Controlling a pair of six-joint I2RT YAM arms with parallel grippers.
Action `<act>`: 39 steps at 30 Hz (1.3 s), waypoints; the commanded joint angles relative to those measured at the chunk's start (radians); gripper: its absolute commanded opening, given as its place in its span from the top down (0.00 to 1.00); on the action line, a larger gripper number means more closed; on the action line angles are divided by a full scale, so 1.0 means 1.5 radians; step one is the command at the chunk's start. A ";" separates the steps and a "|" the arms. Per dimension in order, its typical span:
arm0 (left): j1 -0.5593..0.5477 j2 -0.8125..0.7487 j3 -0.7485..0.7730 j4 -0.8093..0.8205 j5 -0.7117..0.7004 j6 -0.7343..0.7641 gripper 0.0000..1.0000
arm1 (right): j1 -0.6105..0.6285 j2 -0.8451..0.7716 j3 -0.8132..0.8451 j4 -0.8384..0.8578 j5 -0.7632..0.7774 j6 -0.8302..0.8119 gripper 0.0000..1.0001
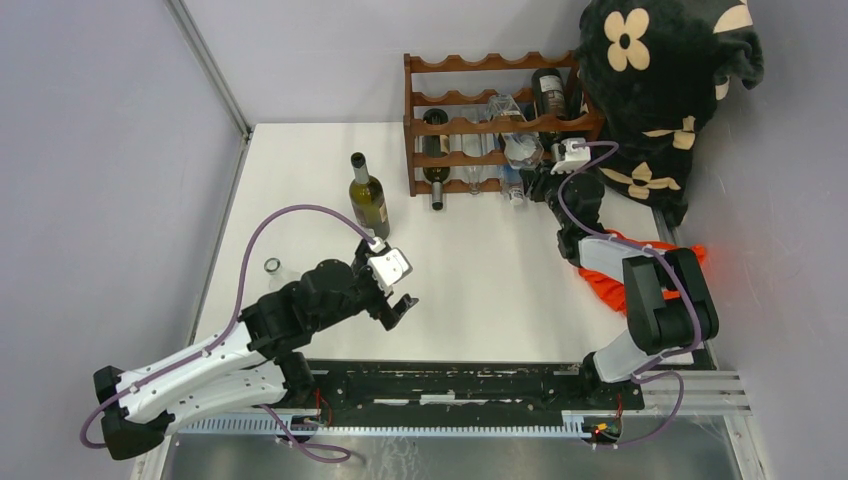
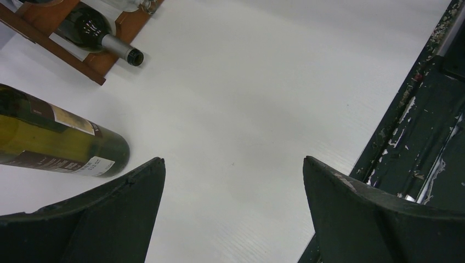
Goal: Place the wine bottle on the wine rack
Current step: Place the wine bottle in the wine rack.
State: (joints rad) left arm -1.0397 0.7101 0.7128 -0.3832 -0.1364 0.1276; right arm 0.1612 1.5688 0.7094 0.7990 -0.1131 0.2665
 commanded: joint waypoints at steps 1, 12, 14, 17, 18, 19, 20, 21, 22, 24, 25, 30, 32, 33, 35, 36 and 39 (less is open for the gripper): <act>0.003 0.007 -0.003 0.025 -0.012 0.014 0.00 | 0.010 -0.007 0.061 0.163 0.063 0.034 1.00; 0.003 0.011 -0.015 0.035 -0.001 0.034 0.00 | 0.041 0.041 0.083 0.240 0.149 0.043 1.00; 0.003 0.014 -0.014 0.035 0.006 0.032 0.00 | 0.044 0.048 0.077 0.276 0.157 0.035 1.00; 0.002 0.020 -0.007 0.034 0.013 0.024 0.00 | 0.050 0.056 0.072 0.312 0.175 0.034 1.00; 0.002 0.023 -0.003 0.034 0.015 0.021 0.00 | 0.052 0.059 0.073 0.318 0.179 0.033 1.00; 0.002 0.027 0.003 0.031 0.017 0.018 0.00 | 0.053 0.061 0.075 0.327 0.182 0.032 1.00; 0.002 0.029 0.006 0.030 0.017 0.015 0.00 | 0.053 0.064 0.076 0.335 0.185 0.033 1.00; 0.002 0.033 0.012 0.030 0.019 0.012 0.00 | 0.055 0.066 0.078 0.340 0.189 0.032 1.00; 0.002 0.036 0.016 0.029 0.020 0.010 0.00 | 0.056 0.067 0.082 0.339 0.196 0.032 1.00; 0.002 0.040 0.023 0.029 0.022 0.005 0.00 | 0.059 0.071 0.095 0.330 0.201 0.035 1.00; 0.002 0.043 0.025 0.030 0.023 0.002 0.00 | 0.059 0.073 0.101 0.325 0.205 0.035 1.00; 0.002 0.059 0.035 0.033 0.029 -0.004 0.00 | 0.063 0.082 0.138 0.290 0.229 0.038 1.00; 0.002 0.065 0.040 0.034 0.030 -0.005 0.00 | 0.065 0.087 0.154 0.273 0.239 0.043 1.00; 0.002 0.069 0.042 0.034 0.030 -0.005 0.00 | 0.066 0.090 0.161 0.264 0.243 0.047 1.00; 0.002 0.074 0.046 0.035 0.030 -0.003 0.00 | 0.068 0.099 0.173 0.256 0.247 0.049 1.00; 0.002 0.076 0.048 0.035 0.031 -0.003 0.00 | 0.070 0.103 0.178 0.252 0.253 0.051 1.00; 0.002 0.080 0.050 0.035 0.031 -0.003 0.00 | 0.072 0.121 0.193 0.246 0.249 0.055 1.00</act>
State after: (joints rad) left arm -1.0393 0.8272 0.7368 -0.3798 -0.1017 0.1280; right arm 0.2619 1.7687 0.8829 0.9161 0.2214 0.3149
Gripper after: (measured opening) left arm 0.996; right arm 0.385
